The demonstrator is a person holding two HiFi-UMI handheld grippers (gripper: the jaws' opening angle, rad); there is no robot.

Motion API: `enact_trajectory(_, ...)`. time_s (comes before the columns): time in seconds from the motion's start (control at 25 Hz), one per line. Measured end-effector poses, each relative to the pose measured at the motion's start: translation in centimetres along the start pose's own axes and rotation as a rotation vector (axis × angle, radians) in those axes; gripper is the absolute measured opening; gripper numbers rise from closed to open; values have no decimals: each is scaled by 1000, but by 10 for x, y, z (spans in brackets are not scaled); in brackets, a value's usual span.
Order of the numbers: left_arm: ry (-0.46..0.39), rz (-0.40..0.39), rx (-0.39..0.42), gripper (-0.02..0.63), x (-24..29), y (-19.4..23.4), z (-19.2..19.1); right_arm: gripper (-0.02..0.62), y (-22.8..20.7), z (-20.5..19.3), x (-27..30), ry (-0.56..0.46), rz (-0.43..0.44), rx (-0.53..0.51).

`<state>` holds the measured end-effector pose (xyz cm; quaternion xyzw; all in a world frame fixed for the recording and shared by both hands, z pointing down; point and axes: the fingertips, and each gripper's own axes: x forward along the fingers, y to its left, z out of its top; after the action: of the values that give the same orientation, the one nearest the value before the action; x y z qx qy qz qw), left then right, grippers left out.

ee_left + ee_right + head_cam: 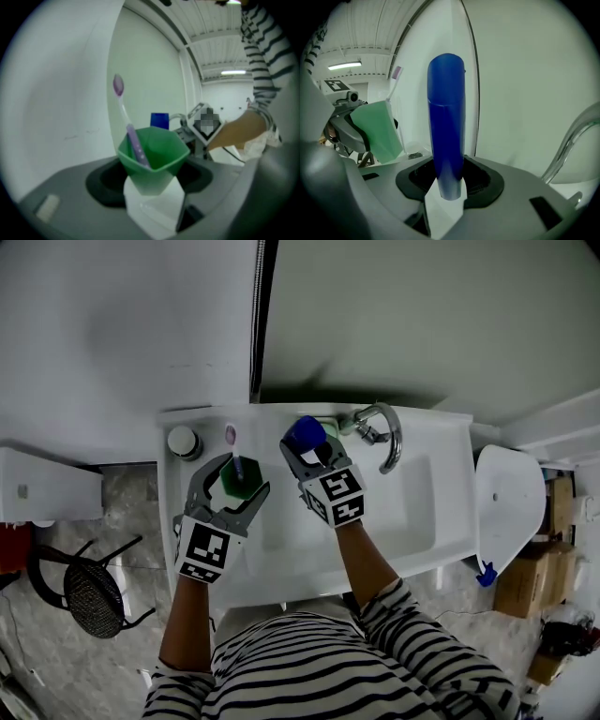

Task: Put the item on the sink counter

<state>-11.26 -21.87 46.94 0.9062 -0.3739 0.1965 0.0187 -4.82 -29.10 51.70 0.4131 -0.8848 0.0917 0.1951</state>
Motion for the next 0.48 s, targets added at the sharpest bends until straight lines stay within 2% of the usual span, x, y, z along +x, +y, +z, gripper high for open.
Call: enact_trajectory(0.48, -13, 11, -15, 305, -8, 2, -1, 160, -16, -27, 47, 38, -35, -20)
